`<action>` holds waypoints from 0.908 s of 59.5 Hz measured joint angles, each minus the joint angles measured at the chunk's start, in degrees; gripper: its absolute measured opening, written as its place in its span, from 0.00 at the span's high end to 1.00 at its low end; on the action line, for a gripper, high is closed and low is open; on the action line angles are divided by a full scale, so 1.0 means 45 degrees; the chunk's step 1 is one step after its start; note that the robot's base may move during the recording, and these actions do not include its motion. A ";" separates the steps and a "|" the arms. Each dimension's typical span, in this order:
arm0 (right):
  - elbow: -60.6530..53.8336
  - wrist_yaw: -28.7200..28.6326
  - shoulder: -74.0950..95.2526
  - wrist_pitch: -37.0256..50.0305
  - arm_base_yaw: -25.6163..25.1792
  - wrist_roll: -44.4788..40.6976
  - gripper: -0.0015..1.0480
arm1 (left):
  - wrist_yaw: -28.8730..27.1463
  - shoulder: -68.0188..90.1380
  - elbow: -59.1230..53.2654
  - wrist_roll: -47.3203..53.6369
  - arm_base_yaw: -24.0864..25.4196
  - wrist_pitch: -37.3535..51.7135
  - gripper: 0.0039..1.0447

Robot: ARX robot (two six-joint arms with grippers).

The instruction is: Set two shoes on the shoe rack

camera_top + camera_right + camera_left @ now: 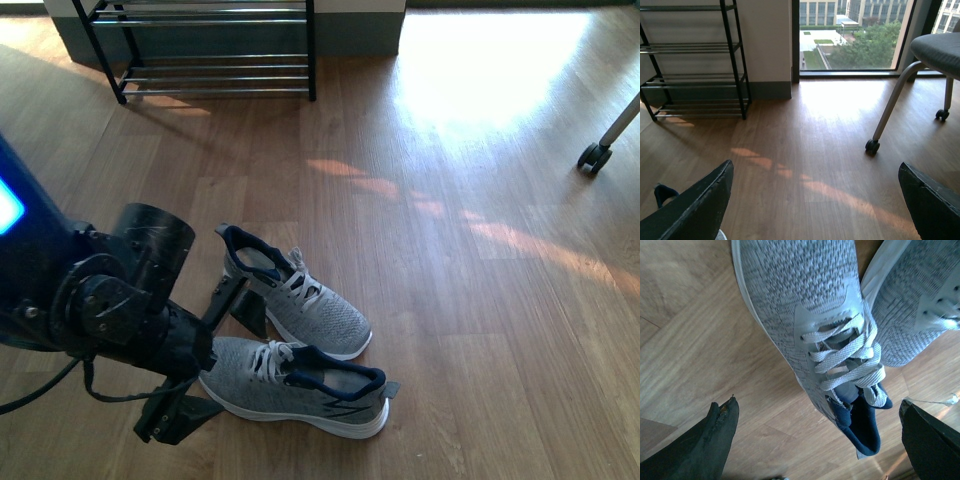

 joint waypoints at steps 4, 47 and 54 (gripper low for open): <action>0.0000 -0.0005 0.0000 0.0000 0.0000 0.0000 0.09 | 0.0471 0.0651 0.0811 -0.0219 -0.0223 -0.0520 0.09; 0.0000 -0.0005 0.0000 0.0000 0.0000 0.0005 0.09 | 0.2671 0.4386 0.5736 -0.1535 -0.1078 -0.3347 0.09; 0.0000 -0.0005 0.0000 0.0000 0.0000 0.0000 0.09 | 0.2603 0.4590 0.6086 -0.1059 -0.1083 -0.3920 0.09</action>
